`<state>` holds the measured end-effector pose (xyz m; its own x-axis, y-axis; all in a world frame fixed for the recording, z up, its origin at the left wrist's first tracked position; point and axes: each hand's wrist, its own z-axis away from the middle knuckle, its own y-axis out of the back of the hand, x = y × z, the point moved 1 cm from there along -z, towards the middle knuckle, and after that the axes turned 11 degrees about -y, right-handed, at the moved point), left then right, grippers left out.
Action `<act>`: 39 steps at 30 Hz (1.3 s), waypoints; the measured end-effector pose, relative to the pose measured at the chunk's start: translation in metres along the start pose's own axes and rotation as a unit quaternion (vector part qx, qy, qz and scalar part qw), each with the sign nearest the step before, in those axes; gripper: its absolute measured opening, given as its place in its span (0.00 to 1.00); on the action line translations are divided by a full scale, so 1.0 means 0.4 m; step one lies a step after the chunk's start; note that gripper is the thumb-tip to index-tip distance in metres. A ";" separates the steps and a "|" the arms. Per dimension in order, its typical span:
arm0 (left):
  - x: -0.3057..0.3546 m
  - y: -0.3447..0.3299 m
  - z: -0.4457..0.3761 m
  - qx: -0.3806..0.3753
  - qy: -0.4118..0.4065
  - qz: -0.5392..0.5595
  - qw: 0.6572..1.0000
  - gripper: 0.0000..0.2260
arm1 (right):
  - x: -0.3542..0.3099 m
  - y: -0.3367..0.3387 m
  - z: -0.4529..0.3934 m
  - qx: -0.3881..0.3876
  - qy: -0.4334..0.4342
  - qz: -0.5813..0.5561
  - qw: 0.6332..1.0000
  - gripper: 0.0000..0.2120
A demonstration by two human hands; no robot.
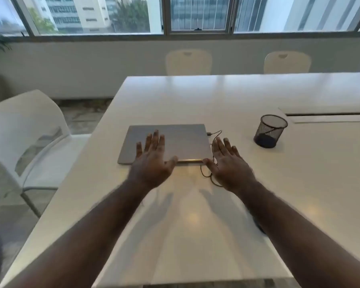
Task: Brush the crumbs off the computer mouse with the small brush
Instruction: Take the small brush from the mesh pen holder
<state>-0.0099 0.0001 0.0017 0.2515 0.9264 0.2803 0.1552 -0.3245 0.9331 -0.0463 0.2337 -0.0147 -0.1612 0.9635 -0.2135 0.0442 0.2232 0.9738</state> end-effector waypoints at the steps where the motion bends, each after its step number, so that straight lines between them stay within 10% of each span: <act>1: 0.003 -0.020 0.019 -0.013 0.001 -0.011 1.000 0.35 | -0.006 -0.012 0.012 -0.002 0.002 0.005 1.000 0.35; 27: 0.030 -0.216 0.149 -0.118 0.031 -0.044 0.992 0.31 | -0.043 -0.150 0.142 -0.111 0.010 0.032 0.993 0.34; 39: 0.021 -0.223 0.150 -0.115 0.027 -0.038 0.992 0.35 | 0.089 0.152 -0.008 0.129 -0.011 -0.077 0.989 0.27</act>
<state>0.0359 0.0255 -0.0928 0.1956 0.9574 0.2124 -0.0522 -0.2061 0.9771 -0.0527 0.2811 0.0370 -0.1639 0.9179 -0.3613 0.2716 0.3941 0.8780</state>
